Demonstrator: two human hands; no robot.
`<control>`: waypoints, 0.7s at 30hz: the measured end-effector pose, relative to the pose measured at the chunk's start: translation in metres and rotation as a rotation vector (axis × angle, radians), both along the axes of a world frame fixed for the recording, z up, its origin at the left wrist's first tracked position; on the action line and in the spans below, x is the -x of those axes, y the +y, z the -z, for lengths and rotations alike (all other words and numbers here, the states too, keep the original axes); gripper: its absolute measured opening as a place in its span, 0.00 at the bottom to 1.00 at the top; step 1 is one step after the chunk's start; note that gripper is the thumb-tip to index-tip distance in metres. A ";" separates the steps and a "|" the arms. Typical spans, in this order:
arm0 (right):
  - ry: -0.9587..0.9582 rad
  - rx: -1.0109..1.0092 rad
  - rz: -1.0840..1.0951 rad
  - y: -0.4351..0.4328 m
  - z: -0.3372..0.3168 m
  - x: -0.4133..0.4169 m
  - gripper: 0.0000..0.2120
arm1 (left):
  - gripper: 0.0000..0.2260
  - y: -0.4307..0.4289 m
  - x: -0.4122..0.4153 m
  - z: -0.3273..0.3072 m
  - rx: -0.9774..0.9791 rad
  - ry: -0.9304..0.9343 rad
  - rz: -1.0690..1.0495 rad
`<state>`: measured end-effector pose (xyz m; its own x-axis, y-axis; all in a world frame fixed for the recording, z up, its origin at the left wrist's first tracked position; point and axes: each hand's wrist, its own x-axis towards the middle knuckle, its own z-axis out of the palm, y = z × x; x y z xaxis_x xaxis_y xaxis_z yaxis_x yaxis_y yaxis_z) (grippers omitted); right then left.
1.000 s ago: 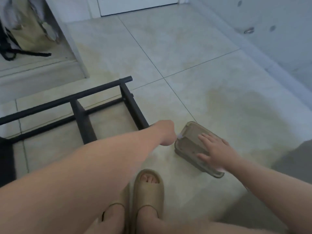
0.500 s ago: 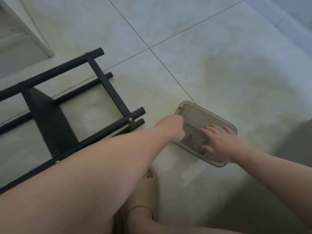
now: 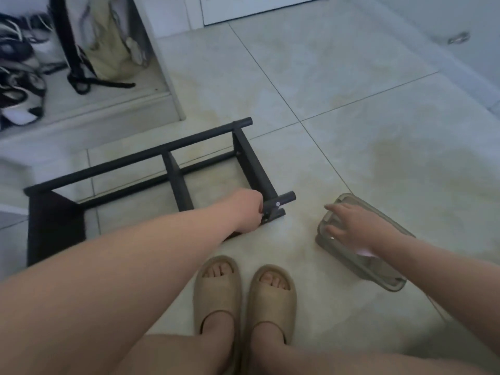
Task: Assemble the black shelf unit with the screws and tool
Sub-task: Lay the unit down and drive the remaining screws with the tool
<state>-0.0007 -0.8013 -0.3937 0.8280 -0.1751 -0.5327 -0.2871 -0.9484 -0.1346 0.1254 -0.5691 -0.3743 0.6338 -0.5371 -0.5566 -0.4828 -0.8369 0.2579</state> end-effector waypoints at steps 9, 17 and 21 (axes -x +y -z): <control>-0.069 -0.054 0.045 0.061 0.000 -0.092 0.29 | 0.25 0.111 -0.048 0.016 -0.005 -0.098 -0.603; 0.004 -0.130 0.099 0.087 0.036 -0.138 0.27 | 0.31 0.128 -0.076 0.061 0.251 0.100 -1.029; 0.007 -0.140 0.115 0.085 0.046 -0.139 0.26 | 0.28 0.123 -0.081 0.073 0.247 0.233 -1.196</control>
